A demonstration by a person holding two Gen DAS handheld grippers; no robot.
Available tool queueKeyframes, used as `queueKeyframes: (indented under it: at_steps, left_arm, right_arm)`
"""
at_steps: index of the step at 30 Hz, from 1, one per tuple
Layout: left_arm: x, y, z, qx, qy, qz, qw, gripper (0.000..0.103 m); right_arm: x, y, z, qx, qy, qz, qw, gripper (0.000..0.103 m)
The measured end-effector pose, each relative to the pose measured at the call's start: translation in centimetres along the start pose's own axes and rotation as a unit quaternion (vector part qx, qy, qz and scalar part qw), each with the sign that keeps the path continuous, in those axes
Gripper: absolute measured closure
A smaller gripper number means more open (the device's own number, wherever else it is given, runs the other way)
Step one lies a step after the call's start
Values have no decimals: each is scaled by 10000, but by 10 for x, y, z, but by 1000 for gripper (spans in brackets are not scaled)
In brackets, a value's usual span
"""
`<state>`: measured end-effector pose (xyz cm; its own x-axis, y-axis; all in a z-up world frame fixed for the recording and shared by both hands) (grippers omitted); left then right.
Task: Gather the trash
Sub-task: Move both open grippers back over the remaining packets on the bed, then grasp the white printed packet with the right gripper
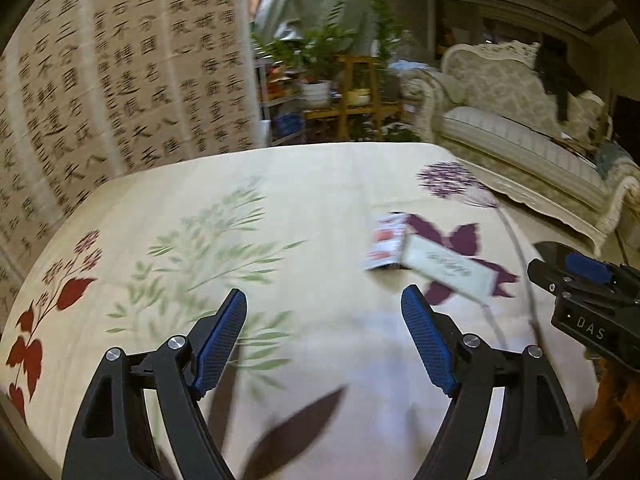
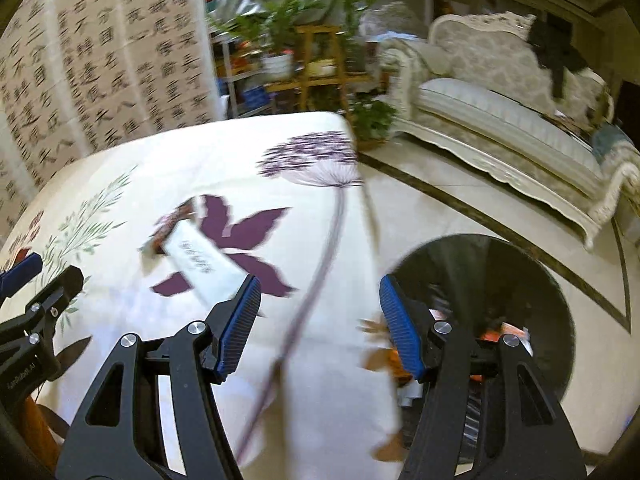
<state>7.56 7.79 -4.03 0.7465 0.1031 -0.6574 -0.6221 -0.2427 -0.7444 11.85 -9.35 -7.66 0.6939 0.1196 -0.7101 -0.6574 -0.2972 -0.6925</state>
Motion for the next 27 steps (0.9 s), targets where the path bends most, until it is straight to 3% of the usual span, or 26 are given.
queueKeyframes:
  at_steps: [12,19,21,27]
  left_arm:
    - [10,-12,69,-586,-363,1,9976,26]
    - [17,-12,71,-640,-293,91,9975,26]
    - [18,-11,68,-624,-254,112,9977,26]
    - [23,-11,58,-536,-167,184,9983,26]
  right_arm:
    - [35,-15,55,-698,-310,368,9964,43]
    - [46,-24,55,-705,-177,450,9963,44]
    - [50,-24,54,-643,-229,498,9964,53]
    - [51,-25,45,-390,-257,526,9975,52]
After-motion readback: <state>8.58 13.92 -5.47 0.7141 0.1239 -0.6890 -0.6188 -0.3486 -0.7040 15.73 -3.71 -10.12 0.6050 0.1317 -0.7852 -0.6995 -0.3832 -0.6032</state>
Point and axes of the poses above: each gripper's, at about its wrist camera, not at the fingertips, and x roughly the way its jaws point, z to its left, y to its underside, the point moved 5 cm from there along x, roughly the way its jaws point, and after that the axes turned 12 degrees about -x, right-handed, at the moved point
